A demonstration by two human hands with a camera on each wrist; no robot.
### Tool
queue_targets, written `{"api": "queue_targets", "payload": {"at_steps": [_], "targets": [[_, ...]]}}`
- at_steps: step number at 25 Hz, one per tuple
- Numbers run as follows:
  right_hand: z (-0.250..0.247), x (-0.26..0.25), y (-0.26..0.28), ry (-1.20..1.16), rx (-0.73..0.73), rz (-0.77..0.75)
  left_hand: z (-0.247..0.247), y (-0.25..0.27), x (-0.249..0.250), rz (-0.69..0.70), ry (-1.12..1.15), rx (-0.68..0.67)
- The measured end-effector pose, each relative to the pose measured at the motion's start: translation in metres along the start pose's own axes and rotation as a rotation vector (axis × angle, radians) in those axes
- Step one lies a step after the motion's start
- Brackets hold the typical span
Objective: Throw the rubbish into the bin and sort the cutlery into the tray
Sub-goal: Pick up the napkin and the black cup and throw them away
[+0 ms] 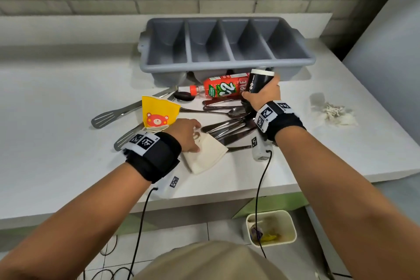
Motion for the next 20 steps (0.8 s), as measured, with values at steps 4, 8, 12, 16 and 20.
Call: {"api": "queue_targets", "payload": {"at_steps": [4, 8, 12, 16, 20], "targets": [[-0.014, -0.001, 0.011, -0.058, 0.052, -0.06, -0.009, 0.0, -0.001, 0.027, -0.042, 0.001], [-0.046, -0.004, 0.04, -0.186, 0.115, -0.168, -0.044, 0.016, 0.016, 0.089, 0.146, 0.128], [-0.09, 0.021, 0.078, -0.373, 0.228, -0.238, -0.058, 0.042, 0.063, 0.235, 0.5, 0.255], [-0.127, 0.075, 0.109, -0.498, 0.304, -0.235, -0.025, 0.073, 0.12, 0.367, 0.611, 0.321], [-0.158, 0.16, 0.139, -0.583, 0.356, -0.182, 0.046, 0.104, 0.181, 0.519, 0.644, 0.275]]}}
Point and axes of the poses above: each hand's wrist, its own y-axis away from the middle knuckle, its own z-axis out of the palm, x = y × z, the point moved 9 cm from there along -y, towards the middle knuckle, and after that the axes turned 14 degrees about y, right-handed, at the moved point
